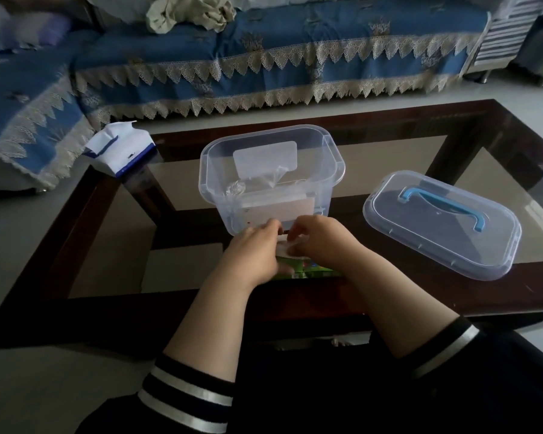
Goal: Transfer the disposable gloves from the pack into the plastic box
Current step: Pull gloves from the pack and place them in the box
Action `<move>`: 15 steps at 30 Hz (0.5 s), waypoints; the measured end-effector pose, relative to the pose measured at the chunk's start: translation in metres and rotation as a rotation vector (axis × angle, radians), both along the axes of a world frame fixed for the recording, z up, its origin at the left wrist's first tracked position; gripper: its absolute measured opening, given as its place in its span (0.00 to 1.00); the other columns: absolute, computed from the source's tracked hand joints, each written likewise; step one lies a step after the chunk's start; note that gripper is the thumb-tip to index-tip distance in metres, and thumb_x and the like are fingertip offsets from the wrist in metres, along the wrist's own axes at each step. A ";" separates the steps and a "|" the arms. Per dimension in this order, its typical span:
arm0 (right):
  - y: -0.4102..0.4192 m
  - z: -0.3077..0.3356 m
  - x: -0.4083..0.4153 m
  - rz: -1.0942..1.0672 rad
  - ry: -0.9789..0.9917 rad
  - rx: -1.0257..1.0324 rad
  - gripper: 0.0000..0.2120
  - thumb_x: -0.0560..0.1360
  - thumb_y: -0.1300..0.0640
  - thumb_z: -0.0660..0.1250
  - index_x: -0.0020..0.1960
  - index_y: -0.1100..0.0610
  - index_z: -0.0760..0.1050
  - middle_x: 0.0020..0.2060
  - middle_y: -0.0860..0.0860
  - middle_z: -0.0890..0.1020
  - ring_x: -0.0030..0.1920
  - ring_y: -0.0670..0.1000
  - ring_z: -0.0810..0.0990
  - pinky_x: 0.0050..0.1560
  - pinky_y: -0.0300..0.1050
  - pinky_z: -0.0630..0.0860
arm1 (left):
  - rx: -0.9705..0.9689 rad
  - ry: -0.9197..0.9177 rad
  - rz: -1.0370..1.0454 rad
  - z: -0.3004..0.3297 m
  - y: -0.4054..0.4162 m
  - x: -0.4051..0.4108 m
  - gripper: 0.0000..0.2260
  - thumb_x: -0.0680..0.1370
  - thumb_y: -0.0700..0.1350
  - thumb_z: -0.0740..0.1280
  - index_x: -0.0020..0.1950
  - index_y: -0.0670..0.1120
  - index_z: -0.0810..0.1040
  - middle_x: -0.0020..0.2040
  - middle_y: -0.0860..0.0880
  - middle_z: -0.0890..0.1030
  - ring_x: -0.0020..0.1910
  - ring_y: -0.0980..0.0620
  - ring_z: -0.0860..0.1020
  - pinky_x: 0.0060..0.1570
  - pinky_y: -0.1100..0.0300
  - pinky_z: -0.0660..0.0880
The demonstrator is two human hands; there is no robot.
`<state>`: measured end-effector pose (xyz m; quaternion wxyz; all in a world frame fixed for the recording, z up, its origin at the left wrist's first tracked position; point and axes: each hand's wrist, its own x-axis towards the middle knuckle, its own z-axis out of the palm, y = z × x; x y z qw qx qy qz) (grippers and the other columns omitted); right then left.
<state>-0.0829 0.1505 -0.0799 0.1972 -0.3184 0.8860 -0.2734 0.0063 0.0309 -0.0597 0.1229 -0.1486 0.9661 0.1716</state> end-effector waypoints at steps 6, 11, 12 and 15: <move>0.000 -0.004 0.005 -0.078 -0.032 -0.028 0.06 0.70 0.55 0.74 0.47 0.53 0.82 0.45 0.50 0.80 0.44 0.52 0.81 0.41 0.41 0.77 | -0.040 -0.050 -0.049 -0.015 -0.005 -0.004 0.39 0.70 0.56 0.76 0.75 0.51 0.62 0.73 0.49 0.67 0.71 0.47 0.64 0.67 0.52 0.65; 0.000 -0.010 0.005 -0.076 0.005 -0.037 0.10 0.71 0.55 0.73 0.52 0.52 0.84 0.52 0.51 0.81 0.55 0.52 0.77 0.55 0.42 0.72 | -0.007 -0.063 -0.055 -0.018 -0.010 -0.010 0.39 0.69 0.56 0.77 0.76 0.51 0.63 0.73 0.52 0.66 0.71 0.48 0.62 0.70 0.52 0.63; 0.000 -0.012 0.006 -0.065 0.038 -0.034 0.10 0.71 0.55 0.73 0.52 0.52 0.84 0.55 0.52 0.79 0.57 0.52 0.75 0.58 0.42 0.70 | -0.009 -0.063 -0.058 -0.018 -0.010 -0.010 0.39 0.69 0.56 0.77 0.75 0.51 0.64 0.73 0.52 0.66 0.71 0.48 0.62 0.69 0.52 0.64; 0.000 -0.011 0.007 -0.062 0.137 -0.001 0.09 0.74 0.54 0.71 0.53 0.52 0.84 0.58 0.51 0.73 0.61 0.53 0.68 0.61 0.44 0.68 | -0.023 -0.057 -0.062 -0.017 -0.010 -0.010 0.38 0.69 0.56 0.76 0.74 0.51 0.65 0.72 0.52 0.67 0.71 0.48 0.63 0.68 0.53 0.63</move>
